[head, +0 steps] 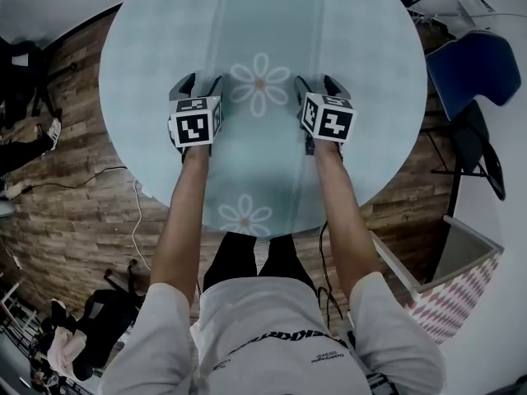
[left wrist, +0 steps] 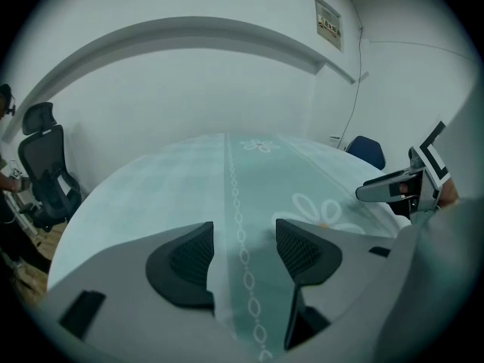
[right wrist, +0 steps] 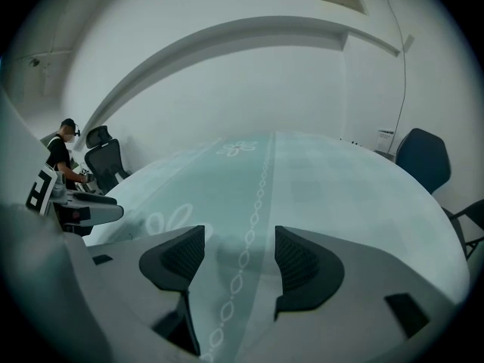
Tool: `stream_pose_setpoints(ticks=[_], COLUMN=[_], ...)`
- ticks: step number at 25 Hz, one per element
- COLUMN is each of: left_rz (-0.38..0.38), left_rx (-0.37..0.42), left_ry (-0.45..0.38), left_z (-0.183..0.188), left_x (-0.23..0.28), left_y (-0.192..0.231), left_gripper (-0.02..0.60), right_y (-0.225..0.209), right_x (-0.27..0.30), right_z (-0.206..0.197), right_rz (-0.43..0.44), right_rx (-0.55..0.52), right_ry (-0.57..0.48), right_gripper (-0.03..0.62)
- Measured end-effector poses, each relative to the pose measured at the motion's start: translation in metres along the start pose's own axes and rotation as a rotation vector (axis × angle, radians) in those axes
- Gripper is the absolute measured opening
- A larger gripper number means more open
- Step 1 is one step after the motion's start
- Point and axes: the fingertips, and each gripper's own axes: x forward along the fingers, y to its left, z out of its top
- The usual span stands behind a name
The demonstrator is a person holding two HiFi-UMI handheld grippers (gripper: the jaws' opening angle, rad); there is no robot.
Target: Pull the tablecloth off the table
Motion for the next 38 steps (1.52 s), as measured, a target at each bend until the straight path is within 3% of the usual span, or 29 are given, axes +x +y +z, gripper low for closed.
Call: stream_pose_setpoints(ticks=[10,17,24,29,38], left_rz=[-0.006,-0.021,-0.022,-0.025,-0.035], left_rx=[0.021,0.017,0.018,0.034,0.033], left_ry=[0.038,0.105,0.122,0.101,0.119], left_z=[0.022,0.007,0.005,0.004,-0.006], left_x=[0.043,0.058,0.059,0.059,0.059], left_y=[0.014,0.019,0.019,0.02,0.017], left_gripper=[0.271,0.272,0.265,0.23,0.099], right_y=[-0.015,-0.035,-0.038,-0.037,-0.029], right_x=[0.026,0.041,0.04,0.038,0.033], right_z=[0.019,0.009,0.006,0.006,0.001], right_rz=[-0.006,-0.066,-0.107,-0.12,-0.117], right_rx=[-0.005,-0.012,-0.057,-0.051,-0.08], right_ry=[0.047,0.123,0.118,0.102,0.117], right_gripper=[0.316,0.314,0.309,0.26,0.123])
